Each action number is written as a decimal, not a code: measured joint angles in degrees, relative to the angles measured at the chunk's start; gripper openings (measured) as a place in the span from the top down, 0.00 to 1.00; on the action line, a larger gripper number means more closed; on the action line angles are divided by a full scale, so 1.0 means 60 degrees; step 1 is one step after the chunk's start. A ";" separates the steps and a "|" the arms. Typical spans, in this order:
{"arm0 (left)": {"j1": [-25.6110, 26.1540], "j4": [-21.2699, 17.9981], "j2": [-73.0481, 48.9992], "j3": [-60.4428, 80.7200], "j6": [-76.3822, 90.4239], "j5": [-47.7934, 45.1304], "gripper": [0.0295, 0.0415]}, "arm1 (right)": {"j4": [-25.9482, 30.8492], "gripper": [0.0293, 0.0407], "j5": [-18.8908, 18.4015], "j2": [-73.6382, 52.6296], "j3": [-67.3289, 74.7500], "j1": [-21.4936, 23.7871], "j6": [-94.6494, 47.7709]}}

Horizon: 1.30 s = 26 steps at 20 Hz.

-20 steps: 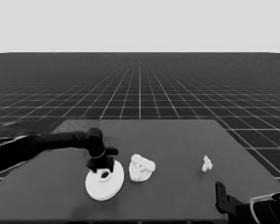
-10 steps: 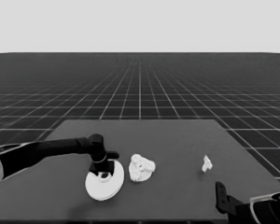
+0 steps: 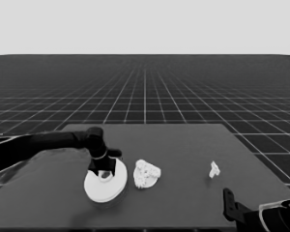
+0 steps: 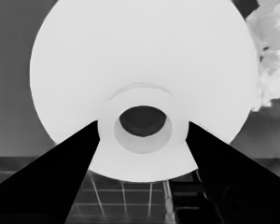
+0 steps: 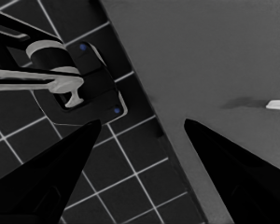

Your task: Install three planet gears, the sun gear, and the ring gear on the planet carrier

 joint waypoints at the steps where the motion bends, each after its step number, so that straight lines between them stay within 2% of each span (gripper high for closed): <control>1: -0.0362 -0.0327 -0.0026 0.0095 -0.0058 0.0068 0.56 | 0.0000 0.19 0.0000 0.0000 0.0000 0.0000 0.0000; 4: -0.0760 -0.0710 -0.0039 0.0147 -0.0090 0.0131 0.56 | 0.0000 0.19 0.0000 0.0000 0.0000 0.0000 0.0000; 8: -0.0839 -0.0797 -0.0040 0.0148 -0.0089 0.0144 0.56 | 0.0000 0.19 0.0000 0.0000 0.0000 0.0000 0.0000; 10: -0.0713 -0.0657 0.3266 -0.2633 -0.0850 0.0229 0.56 | 0.0000 0.19 0.0000 0.0000 0.0000 0.0000 0.0000; 13: -0.0651 -0.0627 0.5053 -0.4819 -0.0222 0.0125 0.56 | 0.0000 0.19 0.0000 0.0000 0.0000 0.0000 0.0000; 18: -0.0632 -0.0621 0.5460 -0.5495 0.0039 0.0088 0.56 | 0.0000 0.19 0.0000 0.0000 0.0000 0.0000 0.0000; 19: -0.0287 -0.0254 0.5516 -0.5682 0.0156 -0.0009 0.56 | 0.0000 0.19 0.0000 0.0000 0.0000 0.0000 0.0000; 21: 0.0112 0.0085 0.5579 -0.5913 0.0295 -0.0120 0.56 | 0.0000 0.19 0.0000 0.0000 0.0000 0.0000 0.0000; 26: 0.0253 0.0247 0.5619 -0.6038 0.0370 -0.0184 0.56 | 0.0000 0.19 0.0000 0.0000 0.0000 0.0000 0.0000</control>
